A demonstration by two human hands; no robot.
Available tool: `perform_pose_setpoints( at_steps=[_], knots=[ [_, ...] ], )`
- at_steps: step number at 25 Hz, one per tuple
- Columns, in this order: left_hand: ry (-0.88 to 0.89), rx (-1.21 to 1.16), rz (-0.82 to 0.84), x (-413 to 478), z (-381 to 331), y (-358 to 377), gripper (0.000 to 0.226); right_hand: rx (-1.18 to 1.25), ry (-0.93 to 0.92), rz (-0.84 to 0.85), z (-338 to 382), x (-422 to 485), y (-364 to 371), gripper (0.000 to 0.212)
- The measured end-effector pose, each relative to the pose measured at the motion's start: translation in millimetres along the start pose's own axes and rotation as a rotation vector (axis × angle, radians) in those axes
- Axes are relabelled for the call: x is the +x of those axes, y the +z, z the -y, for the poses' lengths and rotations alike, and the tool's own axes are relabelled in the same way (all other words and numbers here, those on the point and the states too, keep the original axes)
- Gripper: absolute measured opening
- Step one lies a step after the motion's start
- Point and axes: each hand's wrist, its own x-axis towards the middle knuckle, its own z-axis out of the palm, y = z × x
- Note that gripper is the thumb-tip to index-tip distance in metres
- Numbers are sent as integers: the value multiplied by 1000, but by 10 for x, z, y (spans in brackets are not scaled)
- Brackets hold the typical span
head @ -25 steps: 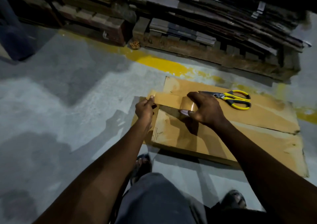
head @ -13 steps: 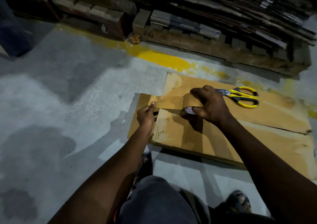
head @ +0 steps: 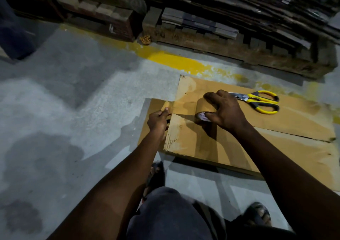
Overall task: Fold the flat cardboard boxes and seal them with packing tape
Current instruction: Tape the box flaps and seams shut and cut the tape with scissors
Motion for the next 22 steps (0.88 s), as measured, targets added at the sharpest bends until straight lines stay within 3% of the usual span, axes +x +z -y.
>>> perform_pose_setpoints(
  at_steps=[3,5,7,9,11,13,14,17,22],
  knots=[
    [-44,158,-4,90,4,50,34,2,15,7,22,15,-3,77],
    [-162,169,36,87,-35,46,31,-4,15,9,42,4,4,76],
    [-273,256,72,75,-53,-29,51,-17,16,8,58,-8,7,77],
    [-98,322,43,63,-33,-110,62,-8,30,7,65,-19,-5,78],
    [291,356,56,-51,-56,-132,57,43,55,1,58,-44,-9,79],
    [698,629,206,-136,-64,-86,66,99,70,-17,24,-99,26,75],
    [816,859,288,-163,-46,-31,72,125,92,-27,-3,-132,55,73],
    [816,1330,336,-166,14,101,85,242,243,-51,-73,-217,148,79],
    [824,1535,240,-277,-12,161,90,80,212,134,-142,-206,175,79]
  ],
)
